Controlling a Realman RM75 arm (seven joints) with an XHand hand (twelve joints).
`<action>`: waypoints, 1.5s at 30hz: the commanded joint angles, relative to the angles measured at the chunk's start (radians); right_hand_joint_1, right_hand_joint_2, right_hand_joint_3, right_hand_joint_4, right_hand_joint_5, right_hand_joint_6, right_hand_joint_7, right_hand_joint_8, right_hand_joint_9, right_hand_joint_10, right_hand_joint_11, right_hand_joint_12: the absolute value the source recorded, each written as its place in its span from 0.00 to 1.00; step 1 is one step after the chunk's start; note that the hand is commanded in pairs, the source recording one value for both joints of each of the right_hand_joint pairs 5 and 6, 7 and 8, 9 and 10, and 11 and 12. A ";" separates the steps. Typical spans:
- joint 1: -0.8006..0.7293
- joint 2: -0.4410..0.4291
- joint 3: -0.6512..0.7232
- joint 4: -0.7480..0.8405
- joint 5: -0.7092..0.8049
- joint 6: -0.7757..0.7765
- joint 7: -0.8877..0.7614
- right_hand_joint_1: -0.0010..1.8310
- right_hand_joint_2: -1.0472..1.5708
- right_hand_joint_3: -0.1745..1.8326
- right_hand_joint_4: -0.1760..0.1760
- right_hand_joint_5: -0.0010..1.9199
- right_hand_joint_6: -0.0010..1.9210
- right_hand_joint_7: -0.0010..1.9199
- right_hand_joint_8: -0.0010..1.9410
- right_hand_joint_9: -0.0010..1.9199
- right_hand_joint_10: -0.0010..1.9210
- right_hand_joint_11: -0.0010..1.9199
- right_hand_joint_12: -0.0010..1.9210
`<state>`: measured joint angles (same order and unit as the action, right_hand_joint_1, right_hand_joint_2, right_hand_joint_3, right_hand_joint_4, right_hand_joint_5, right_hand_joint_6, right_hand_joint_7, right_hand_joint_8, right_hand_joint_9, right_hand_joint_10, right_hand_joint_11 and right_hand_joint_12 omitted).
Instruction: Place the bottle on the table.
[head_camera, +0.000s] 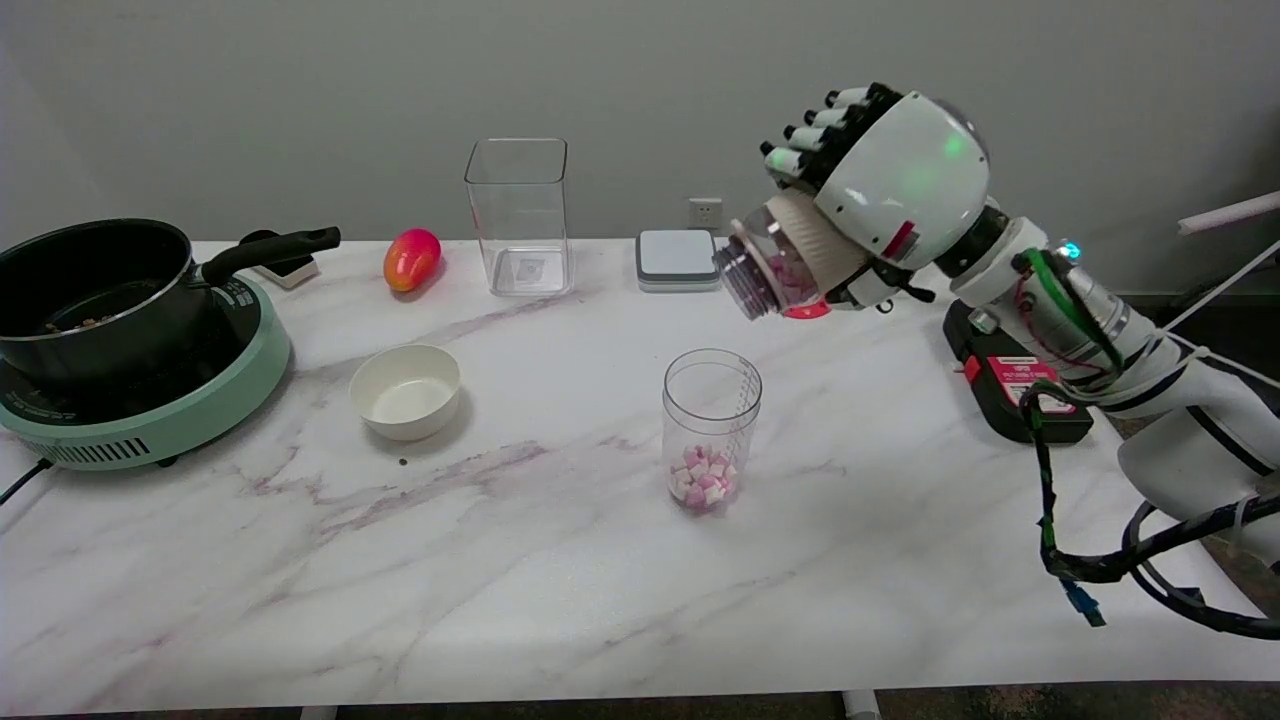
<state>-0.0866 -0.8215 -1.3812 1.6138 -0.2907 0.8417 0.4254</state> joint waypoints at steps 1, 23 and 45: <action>-0.024 -0.018 -0.064 -0.180 0.654 0.058 0.033 0.71 0.97 0.23 0.50 1.00 1.00 0.96 0.95 0.81 0.81 0.71 0.71; 0.142 -0.025 -0.336 -0.893 0.901 0.170 1.087 0.77 0.91 0.24 0.50 0.95 0.95 0.94 0.93 0.81 0.81 0.71 0.71; 0.509 -0.265 -0.491 -1.075 0.725 0.184 1.240 0.80 0.87 0.27 0.50 0.93 0.93 0.93 0.92 0.81 0.81 0.70 0.70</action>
<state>0.1872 -0.9108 -1.7698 0.7106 0.5356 1.0361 1.4640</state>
